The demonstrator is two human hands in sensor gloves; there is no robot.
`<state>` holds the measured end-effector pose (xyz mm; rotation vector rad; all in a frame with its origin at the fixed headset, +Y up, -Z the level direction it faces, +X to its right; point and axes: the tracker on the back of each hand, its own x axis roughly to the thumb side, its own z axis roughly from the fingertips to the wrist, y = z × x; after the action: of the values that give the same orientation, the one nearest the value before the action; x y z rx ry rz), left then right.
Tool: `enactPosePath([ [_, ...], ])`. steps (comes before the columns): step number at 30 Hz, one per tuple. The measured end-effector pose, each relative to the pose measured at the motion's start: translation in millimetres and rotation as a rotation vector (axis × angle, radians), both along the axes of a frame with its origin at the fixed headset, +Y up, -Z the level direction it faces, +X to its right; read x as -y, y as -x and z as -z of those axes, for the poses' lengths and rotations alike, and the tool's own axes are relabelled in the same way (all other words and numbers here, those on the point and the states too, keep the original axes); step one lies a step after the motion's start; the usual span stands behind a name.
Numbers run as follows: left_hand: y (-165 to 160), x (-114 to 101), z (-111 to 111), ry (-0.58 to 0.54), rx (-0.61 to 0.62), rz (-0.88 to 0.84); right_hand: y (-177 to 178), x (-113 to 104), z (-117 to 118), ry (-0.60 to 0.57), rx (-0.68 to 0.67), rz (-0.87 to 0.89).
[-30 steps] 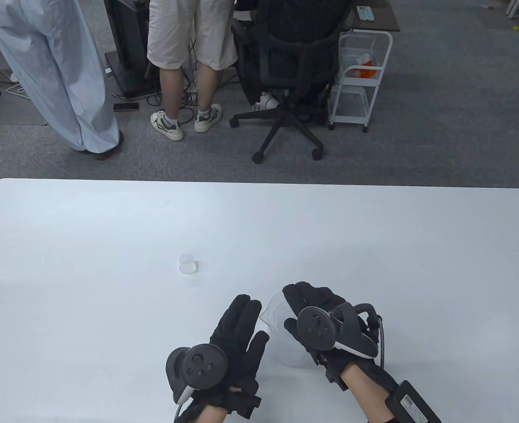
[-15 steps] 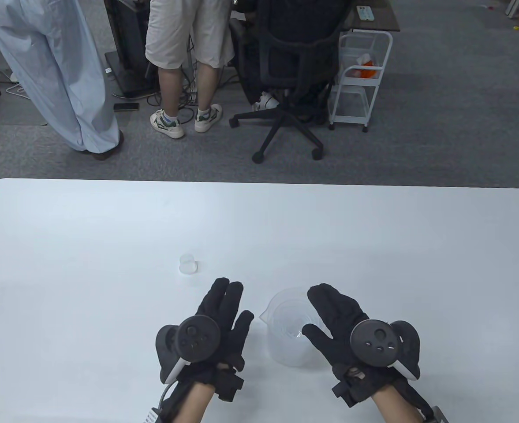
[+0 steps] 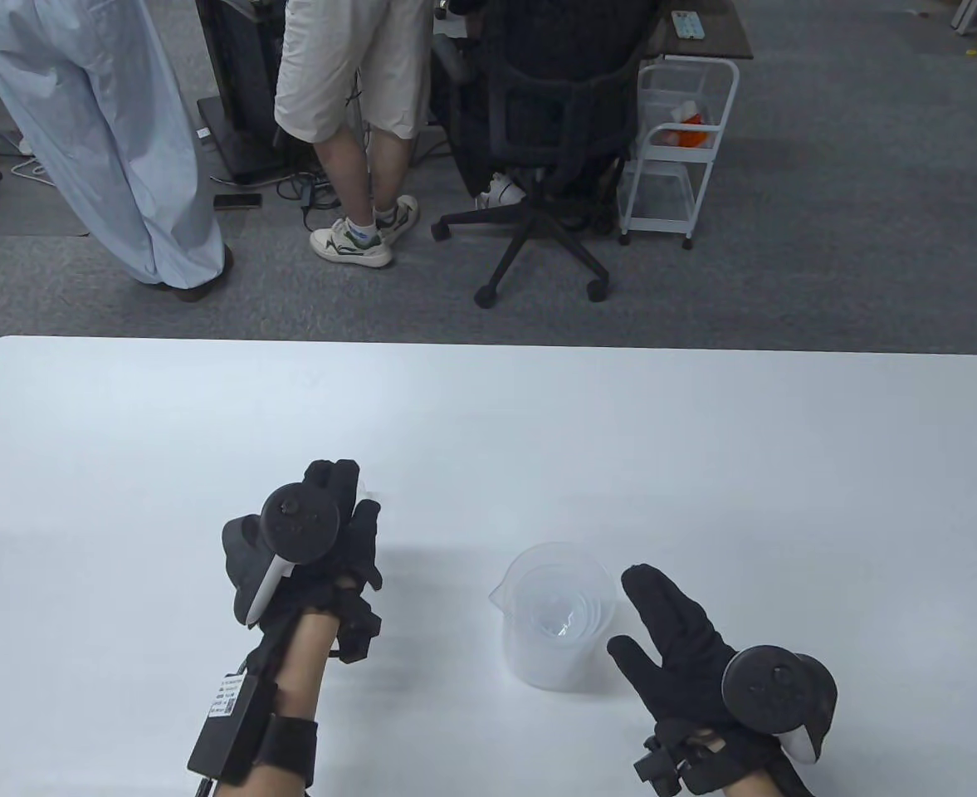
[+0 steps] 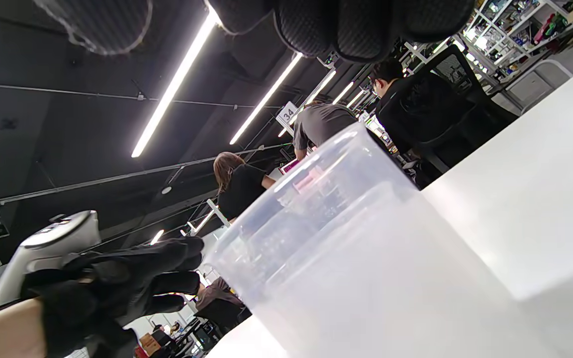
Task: Nest plastic beakers
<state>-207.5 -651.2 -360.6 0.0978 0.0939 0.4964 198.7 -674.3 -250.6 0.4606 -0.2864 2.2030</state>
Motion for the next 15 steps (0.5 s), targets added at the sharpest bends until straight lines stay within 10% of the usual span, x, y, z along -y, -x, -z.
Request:
enactPosePath([
  [15, -3.3, 65.8, 83.5, 0.238, -0.076, 0.204, 2.7, 6.0, -2.7, 0.016, -0.010, -0.001],
])
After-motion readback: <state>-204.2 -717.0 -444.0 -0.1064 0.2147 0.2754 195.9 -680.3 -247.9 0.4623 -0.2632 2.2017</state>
